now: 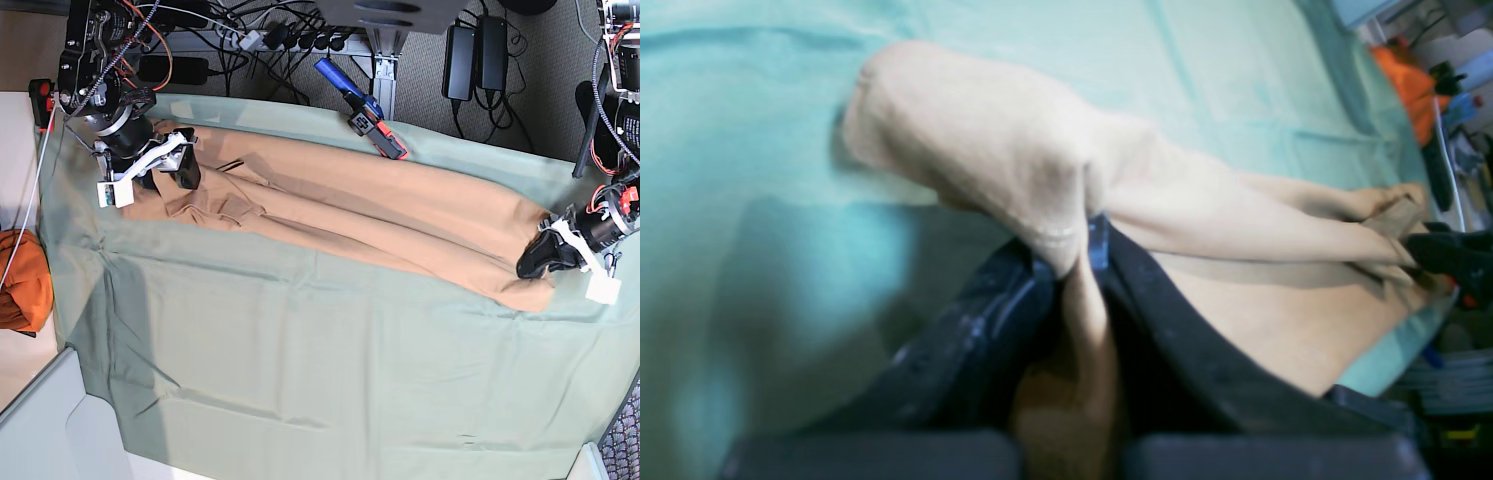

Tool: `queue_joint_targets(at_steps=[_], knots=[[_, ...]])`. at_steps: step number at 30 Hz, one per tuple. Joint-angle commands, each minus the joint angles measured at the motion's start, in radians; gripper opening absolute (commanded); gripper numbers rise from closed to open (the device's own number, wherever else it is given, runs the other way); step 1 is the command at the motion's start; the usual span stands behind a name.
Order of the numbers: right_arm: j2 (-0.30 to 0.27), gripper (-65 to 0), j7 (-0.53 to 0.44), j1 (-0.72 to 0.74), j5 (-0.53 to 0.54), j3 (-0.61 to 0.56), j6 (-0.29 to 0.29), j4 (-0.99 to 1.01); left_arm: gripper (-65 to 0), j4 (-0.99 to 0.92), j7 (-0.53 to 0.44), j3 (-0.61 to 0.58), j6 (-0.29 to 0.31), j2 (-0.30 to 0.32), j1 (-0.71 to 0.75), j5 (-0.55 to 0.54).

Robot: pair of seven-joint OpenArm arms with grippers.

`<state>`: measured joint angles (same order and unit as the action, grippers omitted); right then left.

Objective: Fold the T-shirt properly
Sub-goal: 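Hold the hem end with the left gripper and drag it toward the shoulder end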

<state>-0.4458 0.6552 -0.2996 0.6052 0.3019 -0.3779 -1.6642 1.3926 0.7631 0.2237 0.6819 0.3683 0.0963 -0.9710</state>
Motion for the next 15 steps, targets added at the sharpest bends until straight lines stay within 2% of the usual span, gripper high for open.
queue_joint_targets(at_steps=[1,6,15], knots=[[-0.016,-24.6,-0.017,0.005,0.005,0.011,-0.097,-0.017,-65.0,0.014,-0.037,0.007,0.016,0.017,-0.019,0.000],[-0.010,-24.6,-0.014,0.005,0.051,0.012,-0.097,-0.019,-65.0,0.014,-0.077,0.007,0.016,0.036,-0.054,0.085],[0.072,-24.6,-0.005,0.005,0.100,0.081,-0.098,-0.047,-65.0,0.012,-0.146,0.006,0.016,0.118,-0.113,0.228]])
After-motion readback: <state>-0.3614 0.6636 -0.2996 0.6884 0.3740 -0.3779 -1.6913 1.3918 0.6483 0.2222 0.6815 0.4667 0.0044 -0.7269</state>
